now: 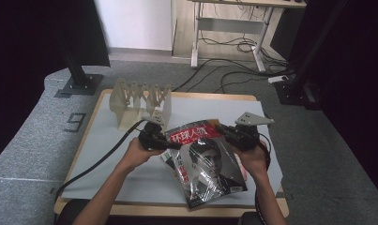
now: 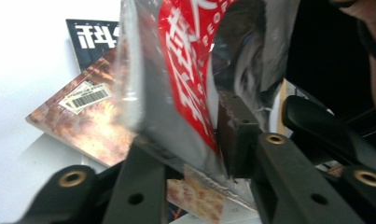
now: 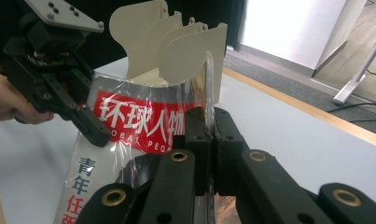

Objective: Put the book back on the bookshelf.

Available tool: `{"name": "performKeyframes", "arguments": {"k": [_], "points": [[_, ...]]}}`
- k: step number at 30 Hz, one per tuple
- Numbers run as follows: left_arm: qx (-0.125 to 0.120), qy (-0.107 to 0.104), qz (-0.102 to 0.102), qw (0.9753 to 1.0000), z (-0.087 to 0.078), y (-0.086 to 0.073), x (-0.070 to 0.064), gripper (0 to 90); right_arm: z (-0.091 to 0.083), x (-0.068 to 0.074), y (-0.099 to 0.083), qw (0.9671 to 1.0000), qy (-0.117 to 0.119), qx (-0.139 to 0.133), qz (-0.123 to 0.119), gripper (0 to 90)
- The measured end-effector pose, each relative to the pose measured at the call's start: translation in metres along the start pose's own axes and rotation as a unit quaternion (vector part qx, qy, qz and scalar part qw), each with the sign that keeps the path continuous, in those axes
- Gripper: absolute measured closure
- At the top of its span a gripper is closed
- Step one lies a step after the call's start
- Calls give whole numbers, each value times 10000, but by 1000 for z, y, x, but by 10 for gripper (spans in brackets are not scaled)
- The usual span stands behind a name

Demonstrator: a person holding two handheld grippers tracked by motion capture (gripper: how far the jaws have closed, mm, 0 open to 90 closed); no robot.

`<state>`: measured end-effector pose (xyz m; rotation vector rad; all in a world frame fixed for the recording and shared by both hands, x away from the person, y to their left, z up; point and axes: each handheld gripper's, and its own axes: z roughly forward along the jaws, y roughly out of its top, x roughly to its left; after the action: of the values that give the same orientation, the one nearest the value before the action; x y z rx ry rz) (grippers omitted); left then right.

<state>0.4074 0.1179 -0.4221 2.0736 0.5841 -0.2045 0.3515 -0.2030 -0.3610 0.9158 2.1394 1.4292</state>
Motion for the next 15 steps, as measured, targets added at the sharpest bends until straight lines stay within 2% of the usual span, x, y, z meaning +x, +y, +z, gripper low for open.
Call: {"name": "performKeyframes", "arguments": {"k": [6, 10, 15], "points": [[11, 31, 19, 10000, -10, 15, -6, 780, -4, -2, 4, 10000, -19, -88, 14, 857], [-29, 37, -51, 10000, -16, 24, -9, 801, -9, -3, 10, 9999, -44, -166, 18, 857], [-185, 66, -34, 9998, -30, 40, -17, 821, -15, -7, 17, 9996, -47, -287, 65, 857]]}}
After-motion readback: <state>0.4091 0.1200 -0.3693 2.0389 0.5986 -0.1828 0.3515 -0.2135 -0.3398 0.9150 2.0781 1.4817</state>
